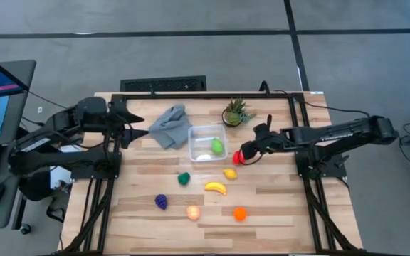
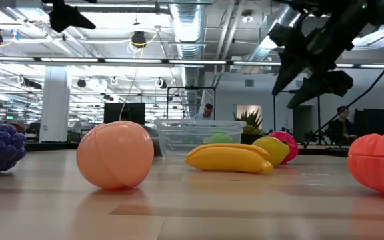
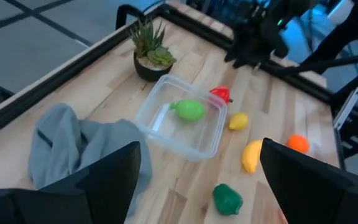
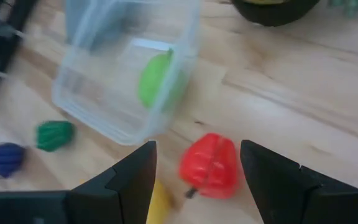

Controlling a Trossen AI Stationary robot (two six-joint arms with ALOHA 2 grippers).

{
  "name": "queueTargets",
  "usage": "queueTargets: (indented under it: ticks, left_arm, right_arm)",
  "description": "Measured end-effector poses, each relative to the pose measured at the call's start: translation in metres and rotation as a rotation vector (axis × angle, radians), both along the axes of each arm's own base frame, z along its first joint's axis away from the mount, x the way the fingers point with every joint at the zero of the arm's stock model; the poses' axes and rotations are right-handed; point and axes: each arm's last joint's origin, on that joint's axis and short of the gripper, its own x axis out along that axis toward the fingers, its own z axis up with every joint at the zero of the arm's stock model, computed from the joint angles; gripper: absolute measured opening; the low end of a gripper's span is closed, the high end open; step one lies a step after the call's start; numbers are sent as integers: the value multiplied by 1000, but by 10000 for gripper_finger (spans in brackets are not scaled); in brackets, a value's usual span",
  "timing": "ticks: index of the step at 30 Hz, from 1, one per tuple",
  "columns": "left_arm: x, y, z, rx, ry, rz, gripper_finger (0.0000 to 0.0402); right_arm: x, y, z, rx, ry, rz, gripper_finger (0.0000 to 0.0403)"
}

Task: Pick and placing Produce into tupperware
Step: Put the red apple into the transparent bin

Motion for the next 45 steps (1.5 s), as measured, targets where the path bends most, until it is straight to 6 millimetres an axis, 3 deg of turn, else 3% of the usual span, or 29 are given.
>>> queueTargets:
  ticks: [15,29,45]
  left_arm:
    - [-16,-5,5,19,-58,53,317]
    - [-16,-4,5,43,-47,55,317]
    - [-16,-4,5,40,-47,65,317]
  right_arm:
    - [15,-2,-21,133,49,-59,256]
    - [17,-9,-17,137,88,-74,256]
    - [24,-19,-12,165,13,-6,256]
